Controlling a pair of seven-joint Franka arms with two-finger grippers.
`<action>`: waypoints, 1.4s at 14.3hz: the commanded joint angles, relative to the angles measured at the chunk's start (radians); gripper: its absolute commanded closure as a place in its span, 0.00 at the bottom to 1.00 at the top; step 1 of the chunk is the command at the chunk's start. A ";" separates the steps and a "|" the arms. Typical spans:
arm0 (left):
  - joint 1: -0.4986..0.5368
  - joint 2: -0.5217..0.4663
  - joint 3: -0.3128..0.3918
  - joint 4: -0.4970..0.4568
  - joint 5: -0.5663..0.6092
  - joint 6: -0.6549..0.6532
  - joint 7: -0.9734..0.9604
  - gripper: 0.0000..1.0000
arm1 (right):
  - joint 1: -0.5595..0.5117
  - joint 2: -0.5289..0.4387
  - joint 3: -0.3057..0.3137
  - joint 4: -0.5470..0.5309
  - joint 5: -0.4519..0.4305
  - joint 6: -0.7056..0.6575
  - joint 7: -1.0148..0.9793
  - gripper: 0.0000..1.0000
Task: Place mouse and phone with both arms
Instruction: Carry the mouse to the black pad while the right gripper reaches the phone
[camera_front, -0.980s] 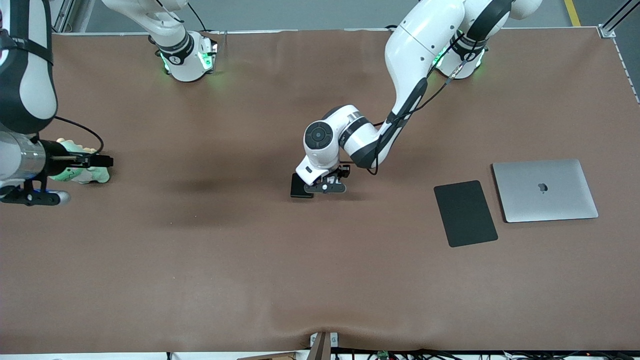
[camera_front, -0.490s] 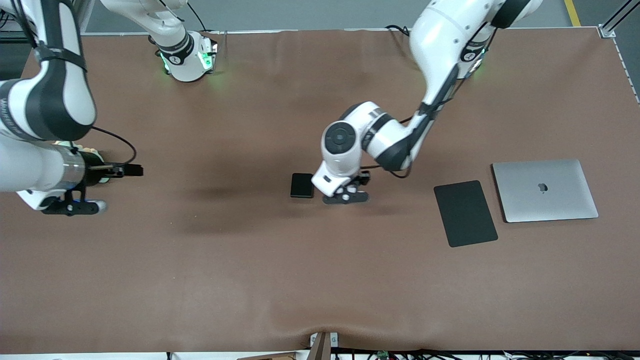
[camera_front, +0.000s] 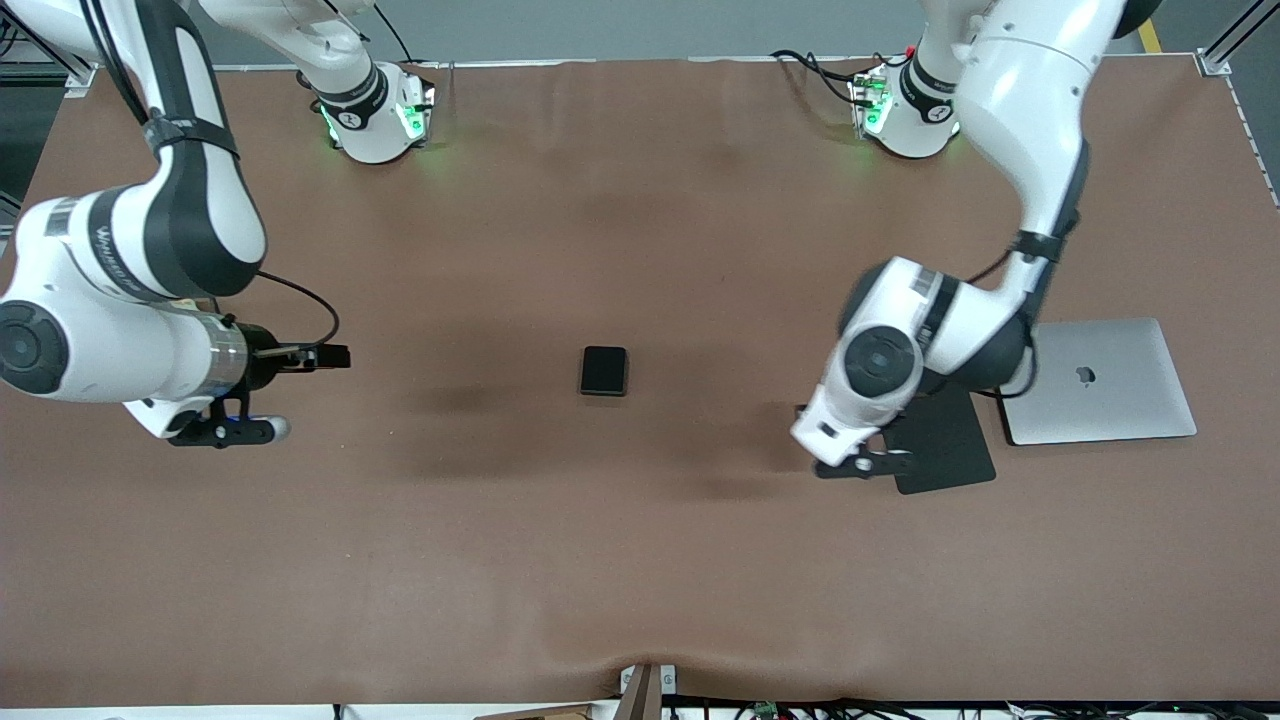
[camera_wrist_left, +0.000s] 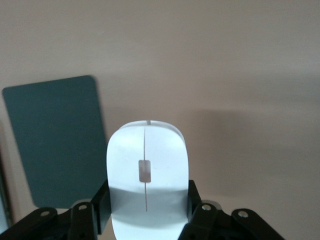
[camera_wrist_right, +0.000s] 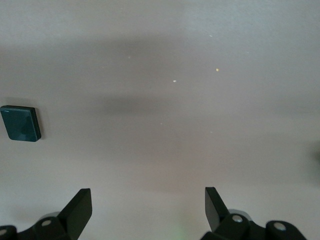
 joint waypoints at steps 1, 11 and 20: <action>0.085 -0.015 -0.014 -0.099 0.084 0.059 0.027 1.00 | 0.036 0.019 -0.003 0.001 0.029 0.034 0.047 0.00; 0.245 -0.035 -0.024 -0.284 0.133 0.283 0.065 1.00 | 0.232 0.143 -0.002 0.001 0.040 0.216 0.240 0.00; 0.234 -0.059 -0.028 -0.276 0.130 0.296 0.057 0.00 | 0.345 0.251 0.021 0.004 0.101 0.403 0.403 0.00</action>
